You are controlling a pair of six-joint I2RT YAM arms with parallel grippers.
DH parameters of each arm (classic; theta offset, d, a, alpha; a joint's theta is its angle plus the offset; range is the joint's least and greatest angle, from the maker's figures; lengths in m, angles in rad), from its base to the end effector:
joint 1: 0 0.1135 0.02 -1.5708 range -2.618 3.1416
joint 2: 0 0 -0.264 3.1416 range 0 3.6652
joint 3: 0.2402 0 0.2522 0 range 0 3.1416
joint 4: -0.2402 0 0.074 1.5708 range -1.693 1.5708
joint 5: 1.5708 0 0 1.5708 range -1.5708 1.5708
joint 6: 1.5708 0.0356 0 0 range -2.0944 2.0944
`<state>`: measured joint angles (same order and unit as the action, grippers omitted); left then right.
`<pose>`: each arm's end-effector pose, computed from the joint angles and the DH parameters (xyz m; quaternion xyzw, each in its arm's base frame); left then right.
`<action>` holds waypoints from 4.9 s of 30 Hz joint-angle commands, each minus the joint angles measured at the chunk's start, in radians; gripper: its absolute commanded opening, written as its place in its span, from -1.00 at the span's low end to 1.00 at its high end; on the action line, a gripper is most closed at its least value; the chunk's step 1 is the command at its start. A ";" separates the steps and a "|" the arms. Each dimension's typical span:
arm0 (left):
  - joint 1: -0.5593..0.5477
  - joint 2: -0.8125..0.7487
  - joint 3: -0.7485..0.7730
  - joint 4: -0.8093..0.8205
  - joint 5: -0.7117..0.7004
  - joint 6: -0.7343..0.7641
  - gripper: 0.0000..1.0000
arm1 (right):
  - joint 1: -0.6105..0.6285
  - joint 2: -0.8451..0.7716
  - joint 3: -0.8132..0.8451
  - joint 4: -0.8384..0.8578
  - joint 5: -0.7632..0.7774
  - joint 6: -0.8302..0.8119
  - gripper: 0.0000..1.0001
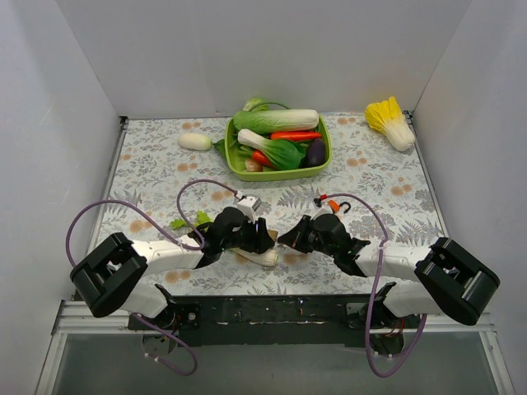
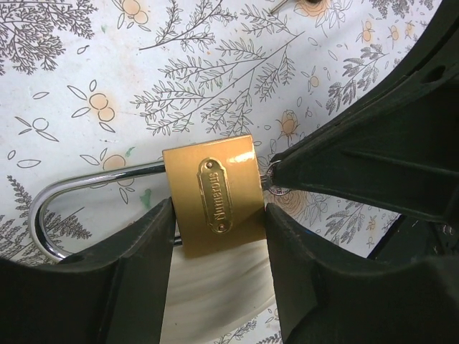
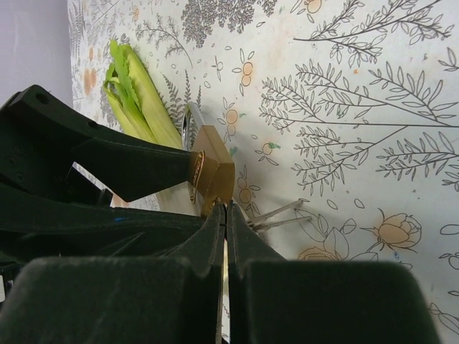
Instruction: Unlock with the key
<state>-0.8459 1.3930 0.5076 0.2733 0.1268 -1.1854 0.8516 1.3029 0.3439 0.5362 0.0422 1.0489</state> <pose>0.1719 -0.2008 0.1589 -0.1208 0.8777 -0.4208 0.1948 0.1591 0.1795 0.1571 0.0941 0.8343 0.4314 0.3301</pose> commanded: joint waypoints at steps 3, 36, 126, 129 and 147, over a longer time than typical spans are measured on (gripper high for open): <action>-0.039 -0.098 -0.032 0.205 0.322 0.024 -1.00 | 0.010 0.025 0.038 0.104 0.024 0.030 -0.97; -0.047 -0.120 0.048 0.149 0.332 0.063 -0.42 | 0.017 -0.076 0.040 0.019 0.085 -0.029 -0.97; -0.185 -0.272 0.019 0.136 -0.176 0.314 -1.00 | 0.026 -0.280 -0.042 0.050 0.128 0.278 -0.97; -0.223 -0.284 0.034 0.121 -0.205 0.346 -1.00 | 0.026 -0.292 -0.049 0.053 0.120 0.309 -0.97; -0.384 -0.362 0.085 0.095 -0.355 0.472 -1.00 | 0.024 -0.306 -0.144 0.186 0.091 0.497 -0.97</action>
<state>-1.1477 1.1114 0.5060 0.2310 -0.3393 -0.7452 0.8860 1.0023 0.2024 0.6437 0.0574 1.4837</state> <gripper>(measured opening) 0.481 0.019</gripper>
